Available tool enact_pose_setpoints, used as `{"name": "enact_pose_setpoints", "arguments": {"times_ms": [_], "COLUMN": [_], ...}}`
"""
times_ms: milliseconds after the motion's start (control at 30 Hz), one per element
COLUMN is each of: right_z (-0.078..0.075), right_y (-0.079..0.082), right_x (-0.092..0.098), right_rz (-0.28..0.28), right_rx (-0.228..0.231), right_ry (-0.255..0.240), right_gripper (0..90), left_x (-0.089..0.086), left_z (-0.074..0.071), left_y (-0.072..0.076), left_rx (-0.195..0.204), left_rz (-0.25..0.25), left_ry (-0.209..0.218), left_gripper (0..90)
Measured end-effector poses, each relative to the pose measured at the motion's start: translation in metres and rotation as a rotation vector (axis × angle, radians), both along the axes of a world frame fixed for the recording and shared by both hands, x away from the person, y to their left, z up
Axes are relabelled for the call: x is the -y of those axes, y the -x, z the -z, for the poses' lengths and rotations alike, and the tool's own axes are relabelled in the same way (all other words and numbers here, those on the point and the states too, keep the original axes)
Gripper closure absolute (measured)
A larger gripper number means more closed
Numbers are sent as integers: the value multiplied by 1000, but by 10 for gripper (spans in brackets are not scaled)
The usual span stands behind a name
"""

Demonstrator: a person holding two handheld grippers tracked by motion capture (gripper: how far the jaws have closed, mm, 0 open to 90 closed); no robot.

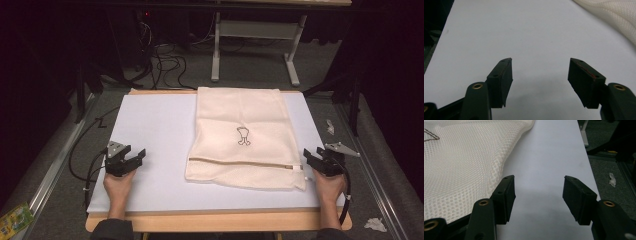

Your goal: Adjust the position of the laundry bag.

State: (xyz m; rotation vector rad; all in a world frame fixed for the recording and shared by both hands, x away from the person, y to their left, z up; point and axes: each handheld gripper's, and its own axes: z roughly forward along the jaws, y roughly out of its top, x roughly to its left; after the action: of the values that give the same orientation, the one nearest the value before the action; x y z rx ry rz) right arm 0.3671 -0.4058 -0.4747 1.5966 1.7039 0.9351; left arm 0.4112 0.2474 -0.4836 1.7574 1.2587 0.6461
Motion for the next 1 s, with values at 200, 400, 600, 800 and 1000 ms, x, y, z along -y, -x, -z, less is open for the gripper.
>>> {"name": "enact_pose_setpoints", "arguments": {"times_ms": [200, 400, 600, 800, 1000], "right_z": [0, 0, 0, 0, 0], "right_y": [0, 0, 0, -1, -1], "right_x": [0, 0, 1, 1, 2], "right_rz": [-3, -2, -3, 3, 2], "right_rx": [1, 0, 0, -4, -5], "right_ry": [5, 3, 2, -8, -16], "right_gripper": [436, 433, 430, 423, 416], "left_x": [0, 0, 1, 2, 2], "left_z": [0, 0, 0, 0, 0], "left_y": [0, -1, -2, -2, -4], "left_rx": [-1, -6, -15, -23, -28], "left_rz": [2, 7, 11, 22, 24], "left_ry": [0, -2, -11, -20, -14], "left_gripper": [367, 365, 355, 345, 330]}}
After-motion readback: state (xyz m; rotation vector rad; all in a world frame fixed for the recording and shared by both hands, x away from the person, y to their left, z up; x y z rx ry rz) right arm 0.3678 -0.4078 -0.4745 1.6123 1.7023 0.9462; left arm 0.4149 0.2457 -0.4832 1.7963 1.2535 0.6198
